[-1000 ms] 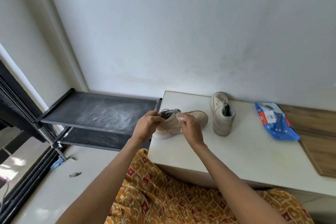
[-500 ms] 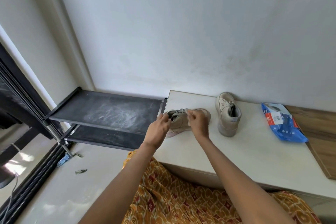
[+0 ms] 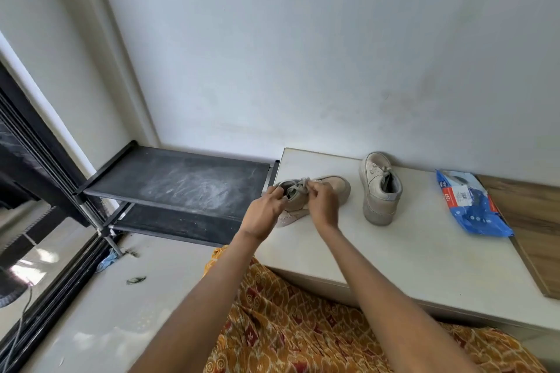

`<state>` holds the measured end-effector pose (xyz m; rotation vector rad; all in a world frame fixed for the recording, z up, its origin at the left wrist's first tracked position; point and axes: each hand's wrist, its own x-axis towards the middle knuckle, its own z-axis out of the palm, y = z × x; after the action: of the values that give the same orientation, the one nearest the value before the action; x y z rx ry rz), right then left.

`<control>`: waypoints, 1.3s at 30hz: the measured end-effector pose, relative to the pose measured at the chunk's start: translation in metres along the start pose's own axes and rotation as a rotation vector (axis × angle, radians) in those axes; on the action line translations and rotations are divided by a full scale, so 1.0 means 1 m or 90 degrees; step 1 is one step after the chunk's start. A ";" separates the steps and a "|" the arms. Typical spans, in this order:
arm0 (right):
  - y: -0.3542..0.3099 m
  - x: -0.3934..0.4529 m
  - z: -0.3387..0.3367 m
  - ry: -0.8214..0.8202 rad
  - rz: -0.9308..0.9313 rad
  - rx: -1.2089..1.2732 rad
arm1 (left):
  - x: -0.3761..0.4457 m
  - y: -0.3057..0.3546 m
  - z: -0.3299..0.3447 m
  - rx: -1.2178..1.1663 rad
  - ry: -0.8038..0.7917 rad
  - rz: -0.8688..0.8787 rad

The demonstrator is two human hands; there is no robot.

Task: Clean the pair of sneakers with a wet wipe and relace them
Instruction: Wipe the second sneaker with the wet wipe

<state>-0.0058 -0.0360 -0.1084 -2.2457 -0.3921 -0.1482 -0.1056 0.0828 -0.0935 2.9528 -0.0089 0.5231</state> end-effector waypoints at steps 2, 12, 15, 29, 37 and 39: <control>-0.003 -0.011 0.002 0.020 -0.029 0.027 | 0.001 -0.013 0.000 -0.011 0.004 0.037; 0.046 0.028 -0.044 -0.063 -0.002 -0.340 | 0.003 -0.033 -0.002 -0.033 0.045 0.112; 0.029 0.017 -0.028 -0.058 -0.004 -0.228 | 0.002 -0.032 0.004 -0.047 0.065 0.095; 0.044 0.024 -0.050 -0.071 0.024 -0.189 | 0.001 -0.030 0.002 -0.035 0.055 0.091; 0.029 0.002 -0.026 -0.111 -0.134 -0.107 | 0.006 -0.039 0.005 -0.031 0.059 0.085; 0.042 0.005 -0.033 -0.111 -0.119 -0.134 | 0.008 -0.040 0.006 -0.030 0.060 0.086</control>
<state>0.0135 -0.0856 -0.1162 -2.4343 -0.7103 -0.0948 -0.0943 0.1211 -0.1021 2.8929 -0.2100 0.6691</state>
